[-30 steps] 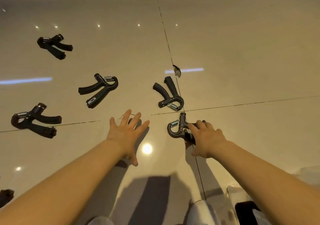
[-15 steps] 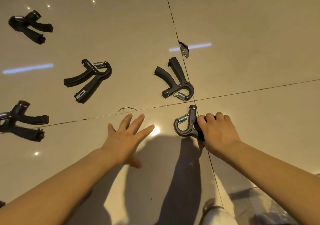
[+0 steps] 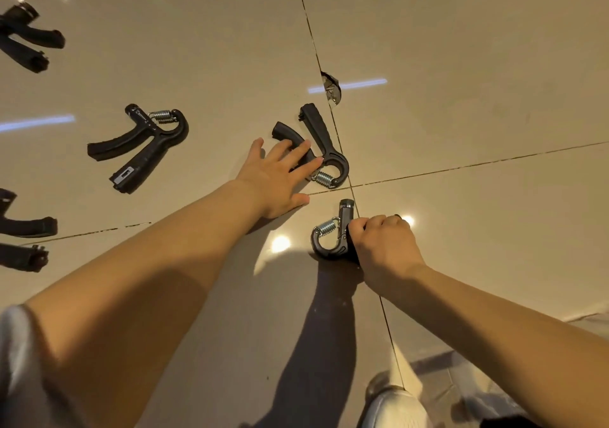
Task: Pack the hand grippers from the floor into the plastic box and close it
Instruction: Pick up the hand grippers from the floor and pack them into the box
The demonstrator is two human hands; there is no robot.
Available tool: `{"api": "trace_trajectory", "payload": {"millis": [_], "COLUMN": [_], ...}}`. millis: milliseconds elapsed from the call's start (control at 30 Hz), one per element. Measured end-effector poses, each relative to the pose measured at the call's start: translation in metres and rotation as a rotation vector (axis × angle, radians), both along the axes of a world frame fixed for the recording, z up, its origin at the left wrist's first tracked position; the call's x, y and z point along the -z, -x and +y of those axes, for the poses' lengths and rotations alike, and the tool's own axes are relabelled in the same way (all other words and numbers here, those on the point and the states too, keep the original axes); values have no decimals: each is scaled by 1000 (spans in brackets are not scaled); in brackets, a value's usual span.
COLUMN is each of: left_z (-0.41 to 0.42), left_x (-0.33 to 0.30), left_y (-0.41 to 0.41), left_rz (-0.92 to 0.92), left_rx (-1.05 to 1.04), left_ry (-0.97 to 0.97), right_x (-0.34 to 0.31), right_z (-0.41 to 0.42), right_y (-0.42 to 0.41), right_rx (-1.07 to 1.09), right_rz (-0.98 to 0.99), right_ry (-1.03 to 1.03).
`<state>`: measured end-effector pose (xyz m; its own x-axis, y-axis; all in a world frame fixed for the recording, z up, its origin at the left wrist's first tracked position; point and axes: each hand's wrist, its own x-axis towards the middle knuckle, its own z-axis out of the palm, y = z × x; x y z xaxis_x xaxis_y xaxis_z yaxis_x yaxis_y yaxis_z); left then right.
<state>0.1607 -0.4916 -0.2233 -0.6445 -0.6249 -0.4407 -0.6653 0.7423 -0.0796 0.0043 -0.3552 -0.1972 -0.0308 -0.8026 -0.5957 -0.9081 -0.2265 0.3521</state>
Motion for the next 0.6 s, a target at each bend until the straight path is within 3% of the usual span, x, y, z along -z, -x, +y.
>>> {"api": "trace_trajectory", "payload": {"millis": [167, 233, 333, 467, 600], "left_z": [14, 32, 76, 155, 187], "left_x": [-18, -16, -8, -1, -8], "left_y": [-20, -43, -79, -109, -115], "left_rz": [-48, 45, 162, 200, 164], "left_rx": [132, 149, 130, -17, -16], "left_ry": [92, 106, 112, 48, 25], "right_x": [-5, -5, -6, -4, -5], "right_z": [-1, 0, 2, 3, 3], "right_y": [2, 4, 7, 8, 9], "right_rx": [25, 4, -13, -5, 6], "right_rz": [-46, -51, -65, -87, -102], "right_ry": [3, 23, 52, 73, 88]}}
